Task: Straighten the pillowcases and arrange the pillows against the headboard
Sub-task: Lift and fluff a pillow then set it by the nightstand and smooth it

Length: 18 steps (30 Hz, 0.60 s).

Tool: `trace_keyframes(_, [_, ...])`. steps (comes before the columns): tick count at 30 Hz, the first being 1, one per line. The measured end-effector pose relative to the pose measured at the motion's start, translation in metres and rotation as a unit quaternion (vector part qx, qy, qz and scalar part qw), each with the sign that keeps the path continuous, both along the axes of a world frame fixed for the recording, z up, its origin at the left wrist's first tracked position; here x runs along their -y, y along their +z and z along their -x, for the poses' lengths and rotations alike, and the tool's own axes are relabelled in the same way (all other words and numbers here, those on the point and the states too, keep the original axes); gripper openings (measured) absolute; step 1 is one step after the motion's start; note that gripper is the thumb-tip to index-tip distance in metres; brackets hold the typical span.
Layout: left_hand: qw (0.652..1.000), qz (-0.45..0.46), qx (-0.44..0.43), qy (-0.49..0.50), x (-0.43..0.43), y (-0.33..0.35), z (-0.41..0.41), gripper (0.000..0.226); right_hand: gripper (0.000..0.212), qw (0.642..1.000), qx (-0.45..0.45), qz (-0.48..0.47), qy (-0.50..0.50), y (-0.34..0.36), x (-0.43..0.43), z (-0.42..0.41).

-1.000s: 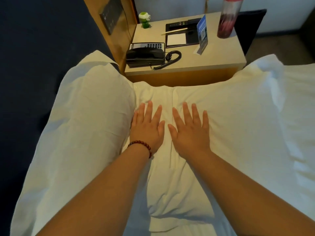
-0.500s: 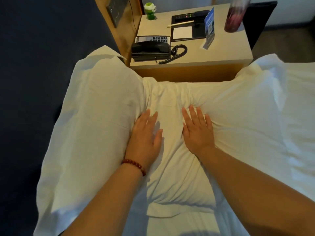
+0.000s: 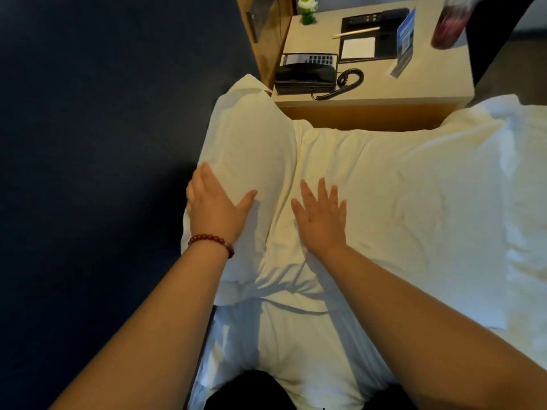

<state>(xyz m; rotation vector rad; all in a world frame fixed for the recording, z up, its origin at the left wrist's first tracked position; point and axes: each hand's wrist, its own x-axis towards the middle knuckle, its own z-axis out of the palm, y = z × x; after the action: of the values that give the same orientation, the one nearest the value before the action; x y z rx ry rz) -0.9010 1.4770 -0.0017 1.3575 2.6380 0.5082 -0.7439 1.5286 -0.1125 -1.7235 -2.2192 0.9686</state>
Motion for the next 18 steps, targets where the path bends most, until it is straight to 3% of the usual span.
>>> trace_keyframes(5, [0.992, -0.021, -0.127, -0.001, 0.004, 0.01, 0.002, 0.084, 0.06, 0.999, 0.017, 0.01, 0.034, 0.002, 0.008, -0.005])
trace_keyframes(12, [0.994, -0.014, -0.096, 0.047, -0.006, -0.003, -0.004, 0.06, 0.059, 0.998, 0.009, 0.004, 0.056, 0.001, 0.007, -0.016])
trace_keyframes(18, [0.991, 0.076, -0.069, 0.083, -0.015, -0.013, -0.007, 0.059, 0.056, 0.997, -0.027, 0.01, 0.066, -0.005, 0.005, -0.025])
